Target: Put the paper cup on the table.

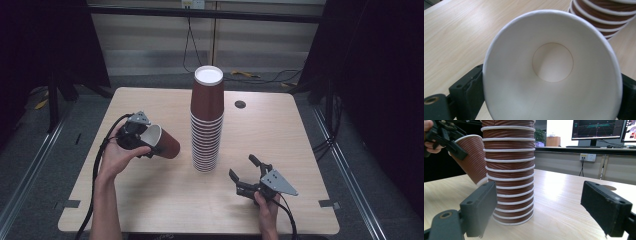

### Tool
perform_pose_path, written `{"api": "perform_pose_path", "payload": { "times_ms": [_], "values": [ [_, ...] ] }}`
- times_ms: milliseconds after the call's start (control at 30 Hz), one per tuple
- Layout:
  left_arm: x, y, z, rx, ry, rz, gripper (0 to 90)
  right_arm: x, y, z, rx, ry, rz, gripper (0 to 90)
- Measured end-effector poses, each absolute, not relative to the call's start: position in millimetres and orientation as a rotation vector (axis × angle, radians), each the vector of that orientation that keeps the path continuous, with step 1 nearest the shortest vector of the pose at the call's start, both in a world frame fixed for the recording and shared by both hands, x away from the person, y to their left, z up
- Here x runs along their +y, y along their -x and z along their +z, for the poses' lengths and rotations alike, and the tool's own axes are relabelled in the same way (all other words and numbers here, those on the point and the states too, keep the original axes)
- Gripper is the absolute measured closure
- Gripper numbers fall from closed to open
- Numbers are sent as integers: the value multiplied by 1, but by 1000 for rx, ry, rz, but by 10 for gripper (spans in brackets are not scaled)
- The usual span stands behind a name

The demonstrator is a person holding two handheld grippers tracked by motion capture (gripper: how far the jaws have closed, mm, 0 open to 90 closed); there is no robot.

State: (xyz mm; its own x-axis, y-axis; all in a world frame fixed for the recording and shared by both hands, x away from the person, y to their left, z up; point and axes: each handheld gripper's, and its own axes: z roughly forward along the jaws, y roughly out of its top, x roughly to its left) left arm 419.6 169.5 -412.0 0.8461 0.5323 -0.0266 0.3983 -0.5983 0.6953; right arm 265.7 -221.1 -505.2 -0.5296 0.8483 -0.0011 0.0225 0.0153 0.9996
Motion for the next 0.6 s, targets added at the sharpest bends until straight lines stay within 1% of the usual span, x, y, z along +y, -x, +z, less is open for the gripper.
{"api": "perform_pose_path", "payload": {
  "times_ms": [67, 100, 233, 267, 433, 533, 600],
  "values": [
    [166, -422, -411, 675, -2306, 236, 60, -221, -266, -505, 1631, -907, 1588, 135],
    [163, -425, -409, 651, -2345, 257, 60, -221, -266, -505, 1631, -910, 1588, 136],
    [155, -433, -406, 649, -2415, 256, 60, -221, -266, -505, 1630, -909, 1588, 138],
    [155, -436, -404, 620, -2454, 251, 60, -221, -266, -505, 1630, -909, 1587, 138],
    [145, -441, -402, 646, -2498, 258, 59, -221, -266, -505, 1630, -907, 1586, 138],
    [141, -444, -401, 632, -2529, 244, 58, -221, -266, -505, 1629, -908, 1585, 138],
    [138, -447, -400, 602, -2584, 240, 58, -221, -266, -505, 1631, -907, 1586, 138]
  ]
}}
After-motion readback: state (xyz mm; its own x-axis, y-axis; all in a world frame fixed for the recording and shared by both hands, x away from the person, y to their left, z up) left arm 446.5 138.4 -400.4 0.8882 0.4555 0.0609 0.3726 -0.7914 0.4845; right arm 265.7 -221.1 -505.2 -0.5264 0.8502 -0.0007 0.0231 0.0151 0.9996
